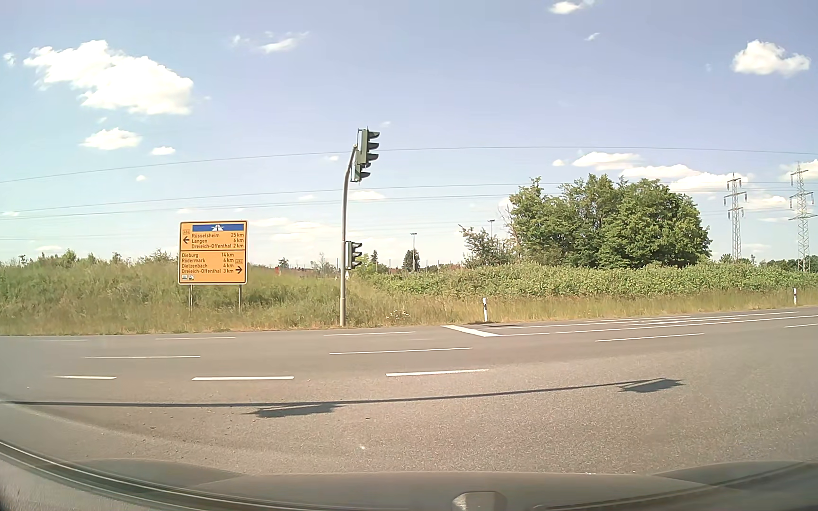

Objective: Follow the waypoints while adhering to traffic rules and regulations

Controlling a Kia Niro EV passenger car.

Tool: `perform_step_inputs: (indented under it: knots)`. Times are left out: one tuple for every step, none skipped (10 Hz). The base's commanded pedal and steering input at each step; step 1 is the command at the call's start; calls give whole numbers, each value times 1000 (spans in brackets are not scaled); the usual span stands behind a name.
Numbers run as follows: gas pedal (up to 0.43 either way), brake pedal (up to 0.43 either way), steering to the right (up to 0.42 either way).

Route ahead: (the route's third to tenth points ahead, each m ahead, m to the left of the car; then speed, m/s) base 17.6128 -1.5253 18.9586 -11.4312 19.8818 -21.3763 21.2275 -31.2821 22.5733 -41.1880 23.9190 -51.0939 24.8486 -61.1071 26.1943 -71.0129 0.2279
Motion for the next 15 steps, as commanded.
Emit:
perform_step_inputs:
  knots:
    - [0, 256, 143]
    - [0, 256, 143]
    - [0, 256, 144]
    - [0, 256, 145]
    - [0, 256, 147]
    - [0, 256, 150]
    - [0, 256, 150]
    - [0, 256, 150]
    - [0, 256, 150]
    - [0, 256, 150]
    - [0, 256, 150]
    - [0, 256, 150]
    - [0, 256, 150]
    - [0, 256, 150]
    - [0, 256, 150]
